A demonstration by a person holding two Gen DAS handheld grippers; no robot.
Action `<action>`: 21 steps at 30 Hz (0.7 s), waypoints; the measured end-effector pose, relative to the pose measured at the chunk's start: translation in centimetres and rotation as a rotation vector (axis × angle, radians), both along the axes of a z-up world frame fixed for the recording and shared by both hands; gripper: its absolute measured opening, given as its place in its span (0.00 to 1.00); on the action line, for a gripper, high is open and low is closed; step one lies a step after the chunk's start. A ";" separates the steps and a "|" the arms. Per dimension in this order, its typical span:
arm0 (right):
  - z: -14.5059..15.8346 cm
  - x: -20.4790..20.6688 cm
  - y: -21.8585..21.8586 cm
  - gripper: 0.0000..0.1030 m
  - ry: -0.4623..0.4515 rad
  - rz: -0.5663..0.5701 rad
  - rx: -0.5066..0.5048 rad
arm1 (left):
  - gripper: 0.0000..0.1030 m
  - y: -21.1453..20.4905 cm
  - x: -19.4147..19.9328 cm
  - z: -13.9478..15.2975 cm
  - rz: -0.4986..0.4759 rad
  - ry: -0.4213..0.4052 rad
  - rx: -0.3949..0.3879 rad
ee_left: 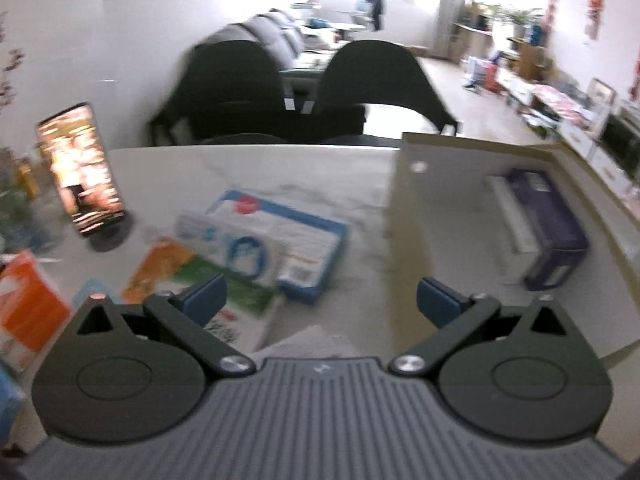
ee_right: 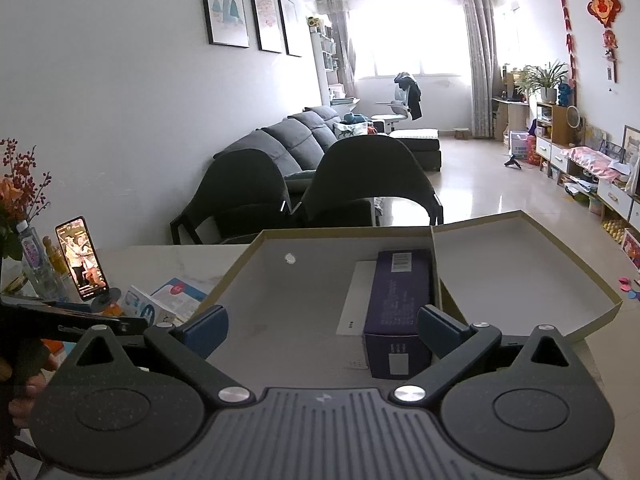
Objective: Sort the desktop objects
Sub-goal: 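Move the left gripper to the pile and grasp the light blue box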
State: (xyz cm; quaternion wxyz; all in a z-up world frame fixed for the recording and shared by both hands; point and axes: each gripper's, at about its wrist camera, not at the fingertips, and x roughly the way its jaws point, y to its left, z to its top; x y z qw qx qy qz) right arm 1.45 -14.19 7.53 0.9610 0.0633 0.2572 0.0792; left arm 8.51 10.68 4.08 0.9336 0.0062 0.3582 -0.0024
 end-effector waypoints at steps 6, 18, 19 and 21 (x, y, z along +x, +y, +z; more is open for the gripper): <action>-0.3 0.0 0.5 0.98 0.008 0.011 0.003 | 1.00 3.6 -0.7 -0.3 0.134 -0.003 0.006; -0.8 0.3 1.3 0.98 0.027 0.028 0.002 | 0.98 9.8 -1.5 -1.3 0.411 -0.003 -0.063; -0.8 0.3 1.4 0.98 0.028 0.030 0.001 | 0.95 10.4 -1.5 -1.4 0.428 0.004 -0.084; -0.9 0.2 1.5 0.98 0.029 0.031 0.001 | 0.90 11.4 -1.5 -1.9 0.454 0.019 -0.126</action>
